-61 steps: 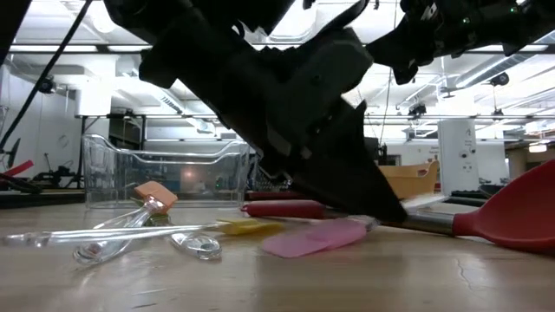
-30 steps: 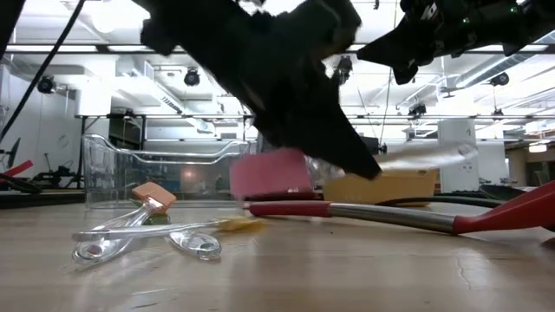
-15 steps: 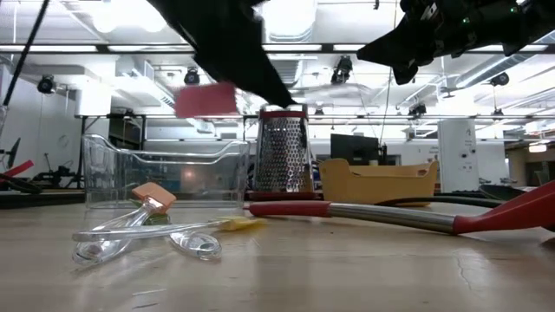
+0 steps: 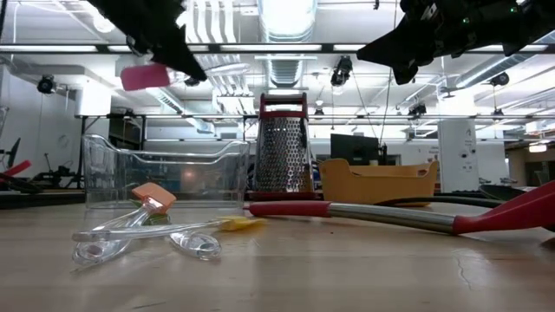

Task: Pick & Place Kitchen Items
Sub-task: Put the pink spatula into the top transparent bin

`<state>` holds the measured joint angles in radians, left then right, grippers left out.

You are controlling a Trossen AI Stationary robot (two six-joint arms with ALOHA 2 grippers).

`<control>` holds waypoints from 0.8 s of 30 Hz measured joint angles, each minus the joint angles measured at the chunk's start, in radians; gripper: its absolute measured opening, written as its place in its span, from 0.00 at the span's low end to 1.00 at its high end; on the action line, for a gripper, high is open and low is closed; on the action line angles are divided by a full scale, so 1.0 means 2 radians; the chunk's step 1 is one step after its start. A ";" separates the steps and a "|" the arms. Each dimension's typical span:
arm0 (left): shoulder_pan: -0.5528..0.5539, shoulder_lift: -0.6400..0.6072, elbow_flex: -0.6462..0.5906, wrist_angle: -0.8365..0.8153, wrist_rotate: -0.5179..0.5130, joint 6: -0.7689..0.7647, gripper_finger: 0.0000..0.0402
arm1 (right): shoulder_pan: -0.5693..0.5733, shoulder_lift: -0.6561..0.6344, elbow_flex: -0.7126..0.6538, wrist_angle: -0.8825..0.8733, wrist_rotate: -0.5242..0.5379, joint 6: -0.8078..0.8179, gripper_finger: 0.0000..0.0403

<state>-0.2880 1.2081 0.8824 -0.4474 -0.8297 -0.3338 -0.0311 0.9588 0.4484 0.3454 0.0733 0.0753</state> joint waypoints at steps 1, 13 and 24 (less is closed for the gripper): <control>0.012 -0.011 -0.010 0.000 0.004 0.011 0.04 | 0.000 0.000 0.000 0.000 0.000 0.000 0.02; 0.187 -0.050 -0.093 0.013 0.097 0.078 0.05 | 0.000 0.000 0.000 0.000 0.000 0.000 0.02; 0.243 -0.044 -0.115 0.015 0.144 0.090 0.06 | 0.000 0.000 0.000 0.000 0.000 0.000 0.02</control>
<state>0.1974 1.1194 0.6531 -0.4179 -0.5407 -0.1540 -0.0311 0.9588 0.4484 0.3454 0.0727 0.0750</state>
